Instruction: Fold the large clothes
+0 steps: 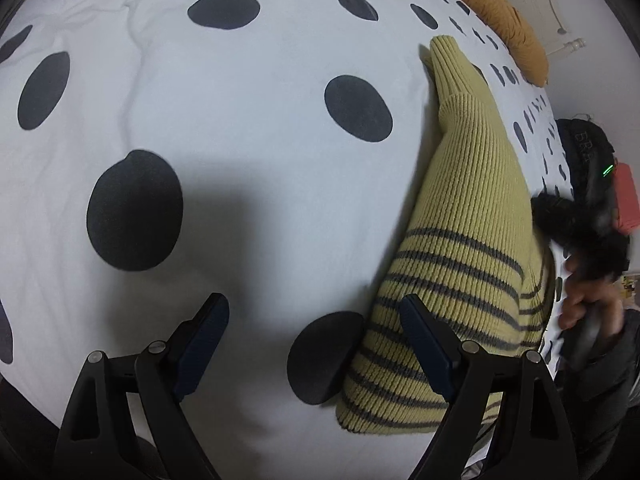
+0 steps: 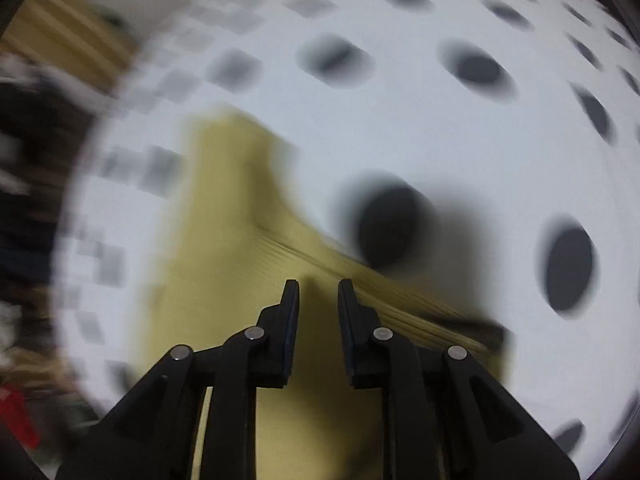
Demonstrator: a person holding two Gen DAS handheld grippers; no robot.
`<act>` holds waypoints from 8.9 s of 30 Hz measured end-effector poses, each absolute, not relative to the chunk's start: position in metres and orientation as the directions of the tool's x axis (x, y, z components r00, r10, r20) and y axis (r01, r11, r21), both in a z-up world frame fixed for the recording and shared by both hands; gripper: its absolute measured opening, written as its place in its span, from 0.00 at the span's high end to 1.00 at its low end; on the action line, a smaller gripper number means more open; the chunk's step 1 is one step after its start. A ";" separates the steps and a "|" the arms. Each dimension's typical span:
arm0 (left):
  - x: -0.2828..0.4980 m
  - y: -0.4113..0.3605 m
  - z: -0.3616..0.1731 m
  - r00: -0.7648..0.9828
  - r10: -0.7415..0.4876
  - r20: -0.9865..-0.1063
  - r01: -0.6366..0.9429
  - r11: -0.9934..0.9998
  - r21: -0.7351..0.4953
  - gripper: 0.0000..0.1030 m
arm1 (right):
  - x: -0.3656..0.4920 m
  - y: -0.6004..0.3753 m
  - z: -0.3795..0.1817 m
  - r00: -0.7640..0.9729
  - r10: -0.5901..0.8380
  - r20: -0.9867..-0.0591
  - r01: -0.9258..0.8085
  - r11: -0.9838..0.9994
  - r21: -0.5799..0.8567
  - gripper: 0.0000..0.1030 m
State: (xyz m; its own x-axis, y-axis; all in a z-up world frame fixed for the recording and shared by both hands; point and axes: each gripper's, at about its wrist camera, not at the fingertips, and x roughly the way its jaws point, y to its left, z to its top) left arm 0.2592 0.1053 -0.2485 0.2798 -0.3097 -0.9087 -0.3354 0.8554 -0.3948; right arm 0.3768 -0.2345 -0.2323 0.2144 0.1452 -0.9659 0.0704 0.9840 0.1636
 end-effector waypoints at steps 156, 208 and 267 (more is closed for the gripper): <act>0.111 0.002 -0.082 0.442 0.032 -0.896 -0.043 0.999 0.015 0.17 | 0.051 -0.174 -0.071 0.416 -0.156 -0.896 0.179 0.980 -0.088 0.28; 0.111 -0.001 -0.088 0.421 0.024 -0.907 -0.044 0.999 0.006 0.17 | 0.049 -0.176 -0.075 0.395 -0.191 -0.899 0.177 0.976 -0.129 0.28; 0.109 -0.003 -0.085 0.427 0.030 -0.904 -0.031 0.999 0.018 0.18 | 0.050 -0.174 -0.073 0.395 -0.196 -0.898 0.179 0.975 -0.134 0.28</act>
State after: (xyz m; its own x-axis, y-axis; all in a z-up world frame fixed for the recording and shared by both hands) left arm 0.1088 -0.0034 -0.0852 0.4273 0.0299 -0.9036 -0.0308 0.9994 0.0185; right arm 0.0497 -0.1740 -0.0734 0.3951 -0.1958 -0.8975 0.1791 0.9747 -0.1337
